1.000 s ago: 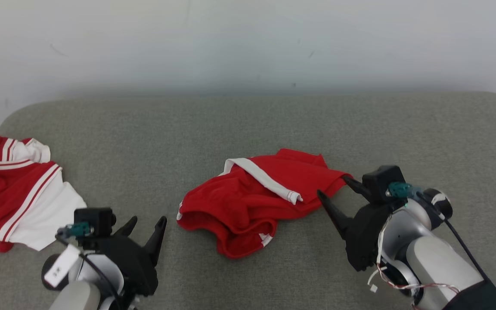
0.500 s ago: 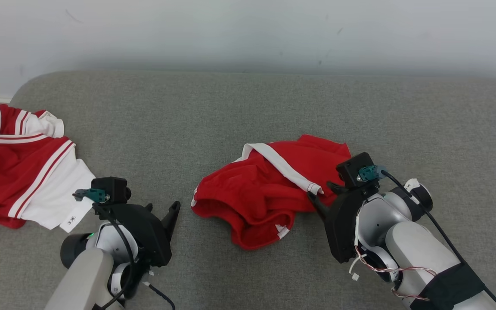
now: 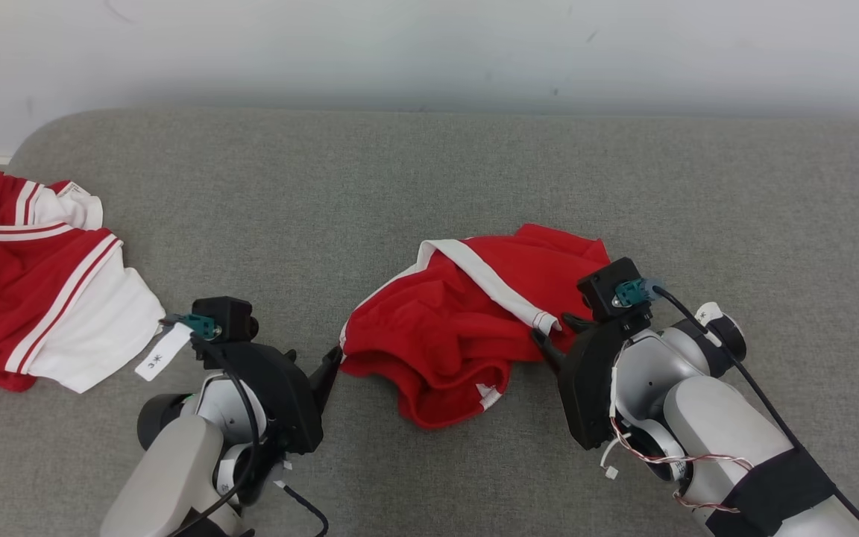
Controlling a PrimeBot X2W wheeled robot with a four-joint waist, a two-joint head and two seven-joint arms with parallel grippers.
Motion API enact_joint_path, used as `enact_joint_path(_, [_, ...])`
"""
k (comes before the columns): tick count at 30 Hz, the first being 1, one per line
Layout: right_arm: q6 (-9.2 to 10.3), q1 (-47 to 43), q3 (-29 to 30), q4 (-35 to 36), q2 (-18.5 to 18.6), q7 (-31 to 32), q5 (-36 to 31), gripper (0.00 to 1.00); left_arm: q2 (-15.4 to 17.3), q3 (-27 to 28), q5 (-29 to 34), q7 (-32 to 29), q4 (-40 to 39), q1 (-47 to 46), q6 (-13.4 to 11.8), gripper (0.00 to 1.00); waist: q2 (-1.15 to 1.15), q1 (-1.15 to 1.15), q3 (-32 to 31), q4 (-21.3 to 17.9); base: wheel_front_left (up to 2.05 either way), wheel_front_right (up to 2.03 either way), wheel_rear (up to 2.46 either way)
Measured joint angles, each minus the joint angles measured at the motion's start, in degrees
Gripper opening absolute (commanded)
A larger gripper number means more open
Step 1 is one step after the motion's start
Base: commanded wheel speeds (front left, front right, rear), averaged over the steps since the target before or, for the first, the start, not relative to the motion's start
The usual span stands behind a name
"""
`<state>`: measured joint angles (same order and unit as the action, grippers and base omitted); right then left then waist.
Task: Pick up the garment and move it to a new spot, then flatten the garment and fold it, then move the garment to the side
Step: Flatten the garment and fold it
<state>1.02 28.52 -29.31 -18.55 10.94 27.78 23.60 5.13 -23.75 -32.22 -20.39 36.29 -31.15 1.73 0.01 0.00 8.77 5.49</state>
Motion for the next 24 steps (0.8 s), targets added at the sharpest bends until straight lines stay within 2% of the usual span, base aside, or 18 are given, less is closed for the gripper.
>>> enact_joint_path(1, [0.02, 0.2, 0.16, 0.02, 0.01, 0.0, 0.0, 0.62, -0.07, -0.37, 0.01, 0.0, 0.24, -0.02, 0.35, 1.0, 0.0, 0.0, 0.11, -0.01, 0.0, 0.0, 0.0])
enact_joint_path(7, [0.05, 0.48, 0.37, -0.29, -0.03, -0.02, 0.07, 0.69, -0.64, -1.51, 0.51, 1.27, 1.35, -0.7, 1.34, 1.0, 0.0, 0.0, 0.56, 0.14, 0.0, 0.0, 0.0])
enact_joint_path(12, [0.1, 0.52, 1.23, -0.85, 0.43, -0.14, 0.11, 0.72, 0.27, -3.31, 3.0, 1.86, 1.35, -0.65, 1.62, 1.0, 0.0, 0.0, 0.4, 0.63, 0.0, 0.0, 0.0])
enact_joint_path(17, [0.51, 0.43, 1.64, -1.33, 0.76, -0.65, 0.57, 0.72, 1.09, -3.83, 3.53, 3.25, 0.08, 0.25, 1.89, 1.0, 0.0, 0.0, -0.23, 1.46, 0.0, 0.0, 0.0])
enact_joint_path(24, [0.49, 0.38, 1.02, -1.45, -0.2, -0.9, 0.68, 0.65, 0.15, -2.81, 1.93, 4.55, -2.44, 0.58, 2.4, 1.0, -0.01, 0.0, -1.26, 2.34, 0.0, 0.0, 0.0])
